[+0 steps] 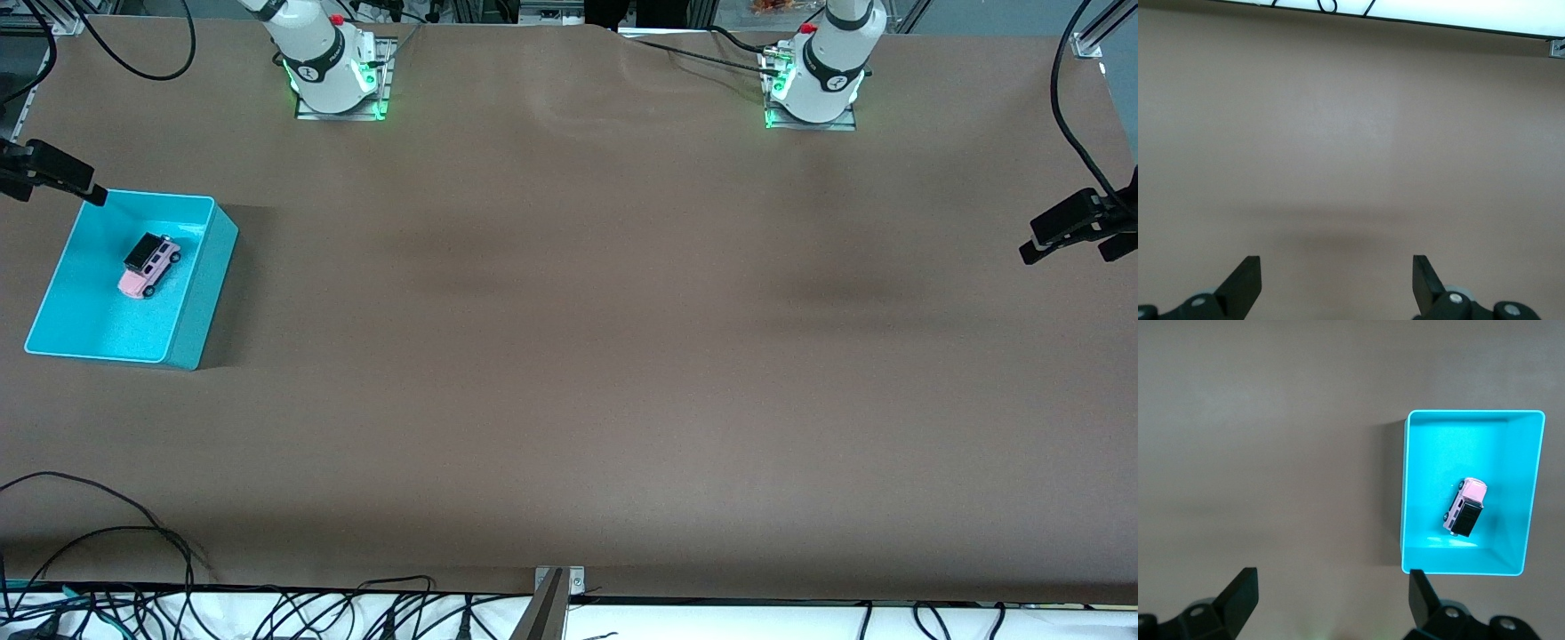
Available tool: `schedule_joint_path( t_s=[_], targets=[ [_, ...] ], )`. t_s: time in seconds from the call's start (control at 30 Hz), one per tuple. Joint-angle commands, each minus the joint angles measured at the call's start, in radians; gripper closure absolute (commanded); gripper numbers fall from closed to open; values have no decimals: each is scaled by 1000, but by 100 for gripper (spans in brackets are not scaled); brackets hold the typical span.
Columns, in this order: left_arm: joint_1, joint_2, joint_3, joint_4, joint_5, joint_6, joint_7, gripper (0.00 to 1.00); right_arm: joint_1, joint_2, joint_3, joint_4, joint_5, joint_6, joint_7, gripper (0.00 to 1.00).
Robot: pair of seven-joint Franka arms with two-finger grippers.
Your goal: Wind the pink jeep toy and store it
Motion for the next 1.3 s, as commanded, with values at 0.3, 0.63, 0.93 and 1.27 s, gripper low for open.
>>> schedule_joint_path(
  t_s=[0.3, 0.63, 0.93, 1.27],
  targets=[
    [-2, 8, 1, -5, 25, -13, 7, 0, 9, 27, -10, 40, 23, 10, 8, 0],
    [-2, 8, 1, -7, 23, -13, 9, 0, 14, 50, -9, 42, 22, 32, 20, 0],
    [-16, 9, 0, -31, 18, -12, 9, 0, 12, 50, -13, 48, 22, 32, 20, 0],
    [-5, 5, 0, -31, 11, -20, 9, 0, 9, 50, -16, 48, 20, 32, 20, 0]
  ],
)
